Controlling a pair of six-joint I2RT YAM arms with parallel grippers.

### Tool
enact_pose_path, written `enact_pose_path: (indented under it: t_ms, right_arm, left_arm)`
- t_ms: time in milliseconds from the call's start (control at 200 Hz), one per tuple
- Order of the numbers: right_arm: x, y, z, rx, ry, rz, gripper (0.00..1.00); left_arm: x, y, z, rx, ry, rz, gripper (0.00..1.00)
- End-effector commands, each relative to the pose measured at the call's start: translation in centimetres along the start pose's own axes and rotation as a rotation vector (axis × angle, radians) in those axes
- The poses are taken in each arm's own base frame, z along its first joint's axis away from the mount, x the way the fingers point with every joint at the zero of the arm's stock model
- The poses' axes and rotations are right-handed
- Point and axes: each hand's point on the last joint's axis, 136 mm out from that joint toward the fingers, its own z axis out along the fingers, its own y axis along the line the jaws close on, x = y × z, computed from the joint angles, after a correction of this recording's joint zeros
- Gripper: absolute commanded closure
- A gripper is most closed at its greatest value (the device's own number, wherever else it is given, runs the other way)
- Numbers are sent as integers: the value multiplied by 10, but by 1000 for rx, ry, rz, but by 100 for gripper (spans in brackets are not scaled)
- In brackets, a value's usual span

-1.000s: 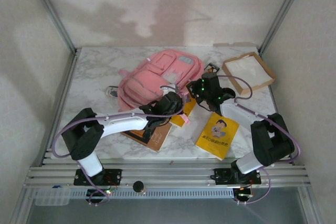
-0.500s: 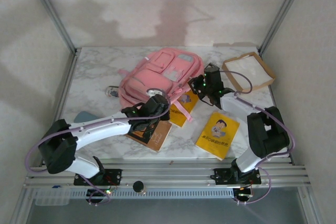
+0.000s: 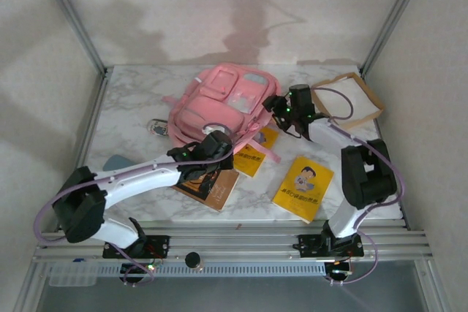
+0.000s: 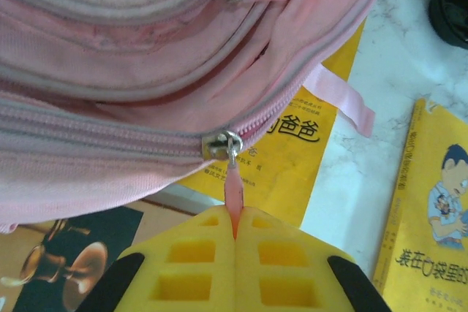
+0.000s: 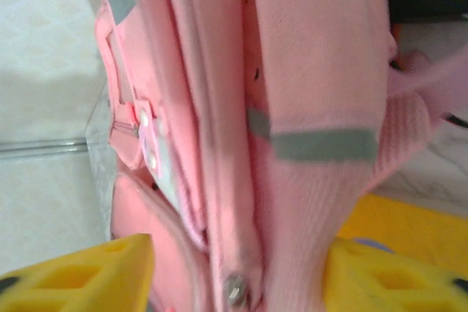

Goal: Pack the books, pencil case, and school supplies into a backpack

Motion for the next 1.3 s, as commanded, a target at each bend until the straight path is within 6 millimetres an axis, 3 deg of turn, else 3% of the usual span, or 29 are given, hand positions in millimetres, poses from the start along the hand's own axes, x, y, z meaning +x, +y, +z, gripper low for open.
enact_pose_path:
  t_ms: [0, 110, 225, 310, 431, 491, 596, 721, 821, 1087, 1207, 1292]
  right_arm:
    - [22, -10, -29, 23, 33, -63, 27]
    - [69, -19, -35, 29, 102, -72, 19]
    - [109, -19, -25, -3, 180, -26, 18]
    - [123, -11, -11, -13, 189, -33, 18]
    - [125, -2, 13, -33, 208, 4, 23]
    - [121, 3, 21, -40, 189, 5, 29]
    - [103, -6, 27, 21, 75, -28, 46]
    - [79, -5, 18, 31, -35, -62, 84]
    - [65, -7, 12, 54, -51, -79, 100]
    - [6, -23, 5, 77, -95, -140, 100]
    - [-14, -28, 9, 88, -91, -164, 100]
    - [-15, -21, 11, 65, -57, -200, 100]
  left_arm:
    - [-20, -27, 1, 79, -39, -12, 100]
    - [-21, -28, 4, 80, -44, -19, 100]
    - [-18, -24, 7, 63, -36, -15, 100]
    - [-17, -23, 7, 62, -35, -22, 100]
    - [-17, -22, 5, 68, -45, -28, 100]
    - [-15, -21, 5, 65, -42, -23, 100]
    - [-14, -19, 5, 58, -37, -3, 100]
    - [-10, -12, 4, 26, -17, 39, 100]
    - [-5, 3, -3, -27, -4, 54, 100]
    - [11, 55, -36, -138, 7, 32, 100]
    - [13, 70, -32, -130, 15, 7, 100]
    - [9, 78, -26, -151, 4, 11, 100]
